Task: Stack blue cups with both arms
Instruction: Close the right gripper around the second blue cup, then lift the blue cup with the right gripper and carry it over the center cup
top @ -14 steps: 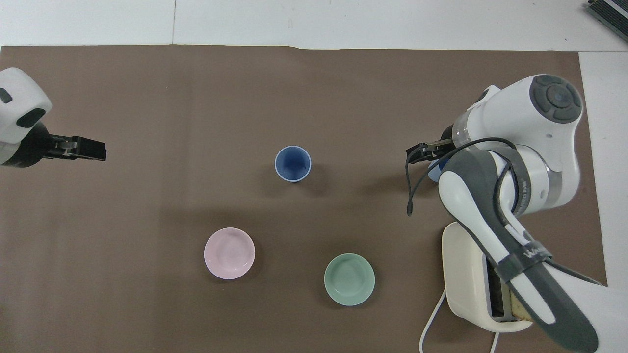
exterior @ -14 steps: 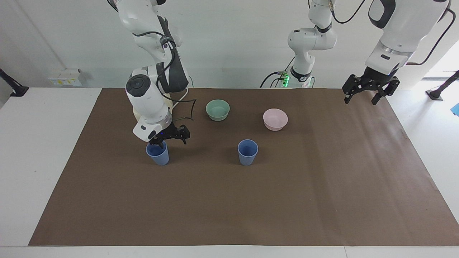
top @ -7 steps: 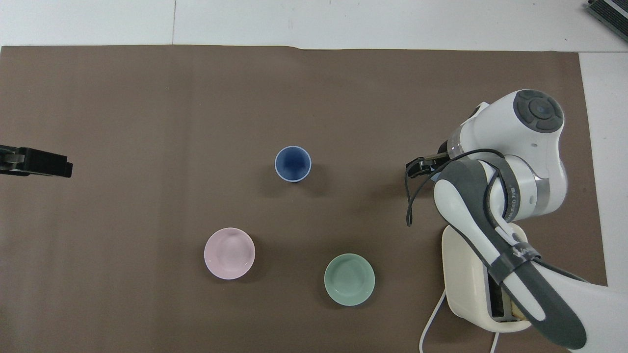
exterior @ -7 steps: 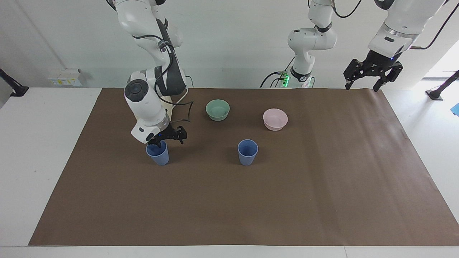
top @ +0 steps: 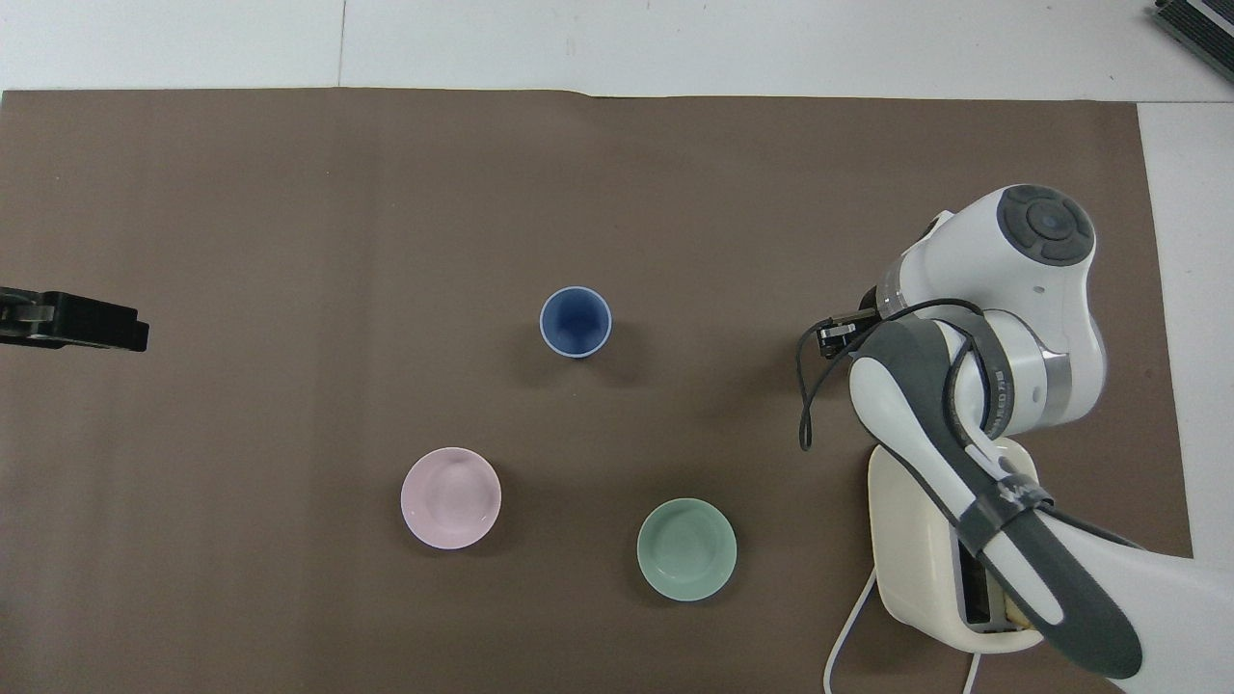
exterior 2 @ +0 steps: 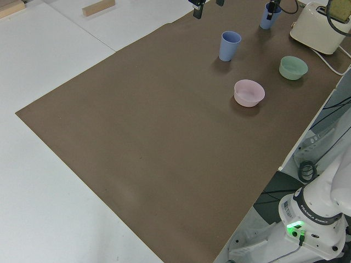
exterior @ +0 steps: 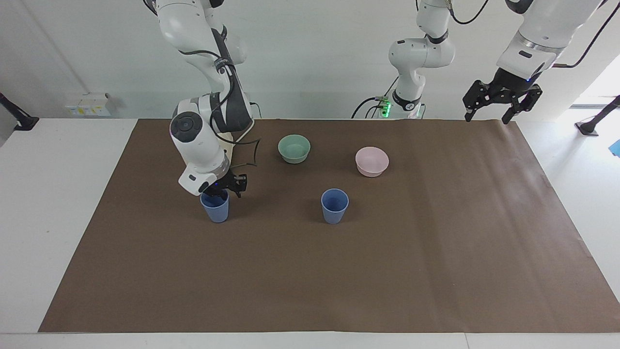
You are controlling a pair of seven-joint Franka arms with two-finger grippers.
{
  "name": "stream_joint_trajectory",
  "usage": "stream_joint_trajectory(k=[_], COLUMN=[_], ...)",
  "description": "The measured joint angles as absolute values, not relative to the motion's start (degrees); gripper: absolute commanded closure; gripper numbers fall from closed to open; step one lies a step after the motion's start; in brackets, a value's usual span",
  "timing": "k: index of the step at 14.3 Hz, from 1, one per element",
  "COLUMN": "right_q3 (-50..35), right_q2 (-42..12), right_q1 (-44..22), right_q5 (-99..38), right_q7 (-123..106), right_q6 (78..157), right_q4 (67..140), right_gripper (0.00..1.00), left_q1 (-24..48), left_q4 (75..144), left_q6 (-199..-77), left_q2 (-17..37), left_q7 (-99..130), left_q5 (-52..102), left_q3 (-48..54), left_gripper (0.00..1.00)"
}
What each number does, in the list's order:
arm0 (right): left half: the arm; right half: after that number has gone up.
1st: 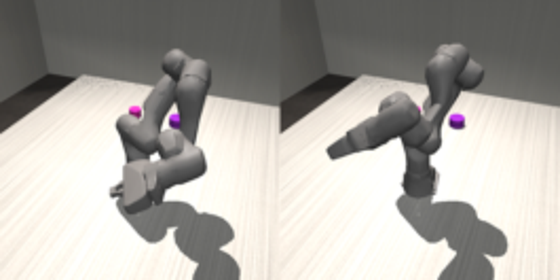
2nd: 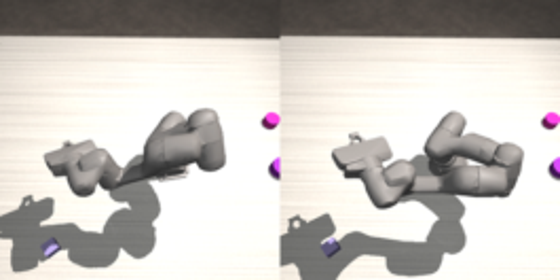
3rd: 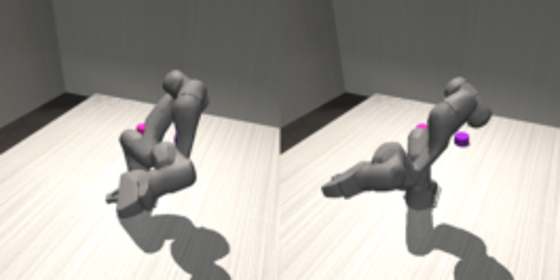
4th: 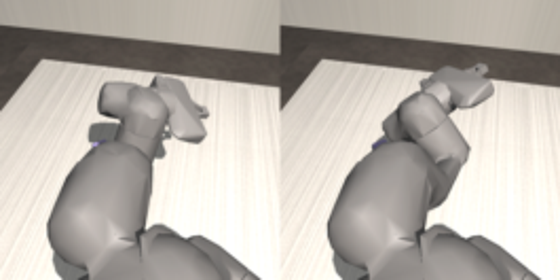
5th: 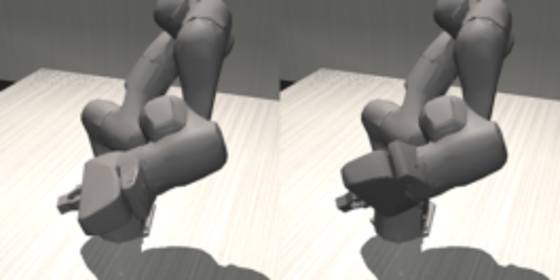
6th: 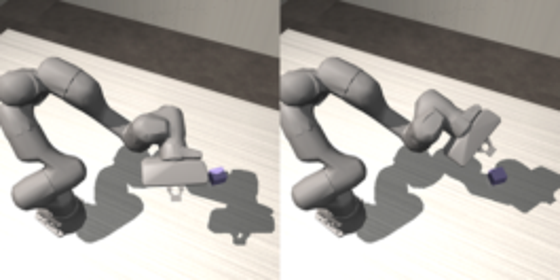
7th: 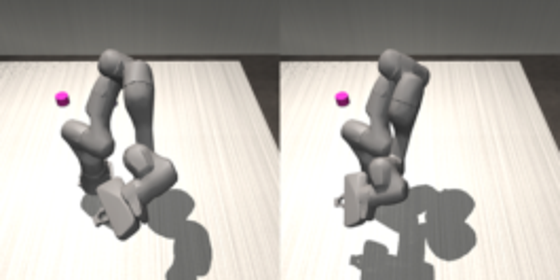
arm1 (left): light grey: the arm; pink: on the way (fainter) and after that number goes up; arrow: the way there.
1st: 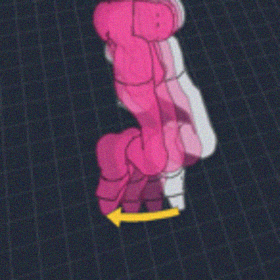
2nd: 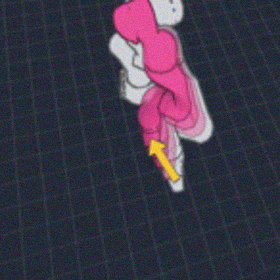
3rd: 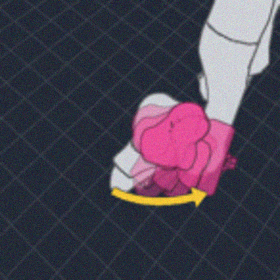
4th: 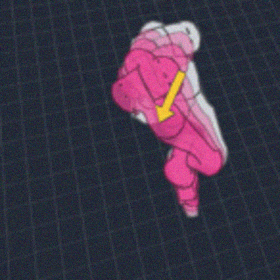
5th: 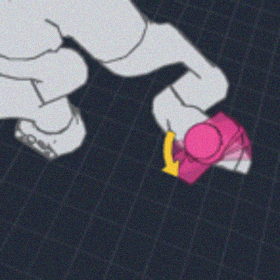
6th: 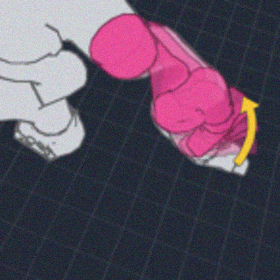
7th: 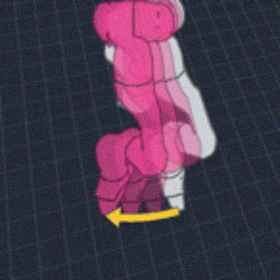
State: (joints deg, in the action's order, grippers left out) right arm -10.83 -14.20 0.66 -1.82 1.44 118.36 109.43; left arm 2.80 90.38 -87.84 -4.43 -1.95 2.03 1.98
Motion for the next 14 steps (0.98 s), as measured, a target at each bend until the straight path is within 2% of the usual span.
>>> stream_joint_trajectory(k=[7, 11, 14], right_q3=[-10.87, -11.05, -11.18], right_q2=[-13.96, -13.89, -14.17], right_q1=[0.37, -0.68, -4.77], right_q5=[1.6, 1.61, 2.59], right_q7=[1.42, 2.37, 9.4], right_q6=[115.85, 107.25, 102.76], right_q4=[107.32, 99.91, 93.47], right_gripper=[1.0, 1.0, 1.0], left_q1=[2.78, 2.64, 2.64], left_q4=[90.56, 90.56, 90.56], left_q6=[-87.46, -87.45, -87.45], left_q2=[-4.52, -4.61, -4.62], left_q7=[-1.92, -1.91, -1.91], left_q5=[2.1, 2.1, 2.1], left_q3=[1.89, 1.24, 1.24], left_gripper=[0.0, 0.0, 0.0])
